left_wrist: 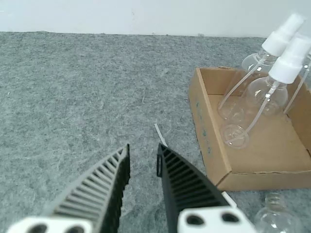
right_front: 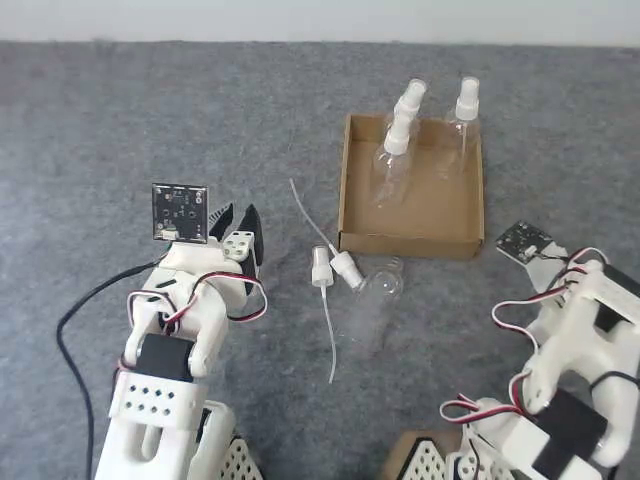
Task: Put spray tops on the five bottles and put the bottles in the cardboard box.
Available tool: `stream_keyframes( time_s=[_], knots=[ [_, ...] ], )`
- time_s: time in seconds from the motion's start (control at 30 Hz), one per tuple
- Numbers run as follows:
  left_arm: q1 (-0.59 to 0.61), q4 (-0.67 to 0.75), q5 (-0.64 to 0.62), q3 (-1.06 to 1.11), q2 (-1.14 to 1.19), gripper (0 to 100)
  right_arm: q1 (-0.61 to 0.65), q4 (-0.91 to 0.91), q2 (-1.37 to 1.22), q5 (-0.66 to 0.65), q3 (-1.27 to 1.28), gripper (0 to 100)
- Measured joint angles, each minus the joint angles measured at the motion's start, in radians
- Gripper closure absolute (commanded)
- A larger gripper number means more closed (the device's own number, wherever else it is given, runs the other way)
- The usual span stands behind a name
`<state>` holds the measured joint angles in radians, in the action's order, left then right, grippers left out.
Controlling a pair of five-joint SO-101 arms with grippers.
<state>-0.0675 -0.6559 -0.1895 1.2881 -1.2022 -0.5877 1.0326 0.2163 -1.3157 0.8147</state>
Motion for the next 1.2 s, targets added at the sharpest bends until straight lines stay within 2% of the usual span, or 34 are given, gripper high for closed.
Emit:
stream_keyframes(
  time_s=[0.13, 0.33, 0.4, 0.63, 0.93, 1.1, 1.2],
  knots=[
    [0.0, 0.0, 0.0, 0.0, 0.0, 92, 0.048, 0.04, 0.0, 0.132, -0.025, 66.9],
    [0.0, 0.0, 0.0, 0.0, 0.0, 92, 0.144, 0.135, -0.014, 0.485, -0.189, 71.6],
    [0.0, 0.0, 0.0, 0.0, 0.0, 92, 0.157, 0.141, -0.049, 0.562, -0.226, 71.6],
    [0.0, 0.0, 0.0, 0.0, 0.0, 92, 0.16, 0.135, -0.269, 0.588, -0.261, 74.4],
    [0.0, 0.0, 0.0, 0.0, 0.0, 92, 0.16, 0.117, -0.319, 0.592, -0.31, 98.5],
    [0.0, 0.0, 0.0, 0.0, 0.0, 92, 0.189, 0.132, -0.319, 0.531, -0.338, 99.2],
    [0.0, 0.0, 0.0, 0.0, 0.0, 92, 0.219, 0.163, -0.279, 0.566, -0.385, 99.2]
  ],
)
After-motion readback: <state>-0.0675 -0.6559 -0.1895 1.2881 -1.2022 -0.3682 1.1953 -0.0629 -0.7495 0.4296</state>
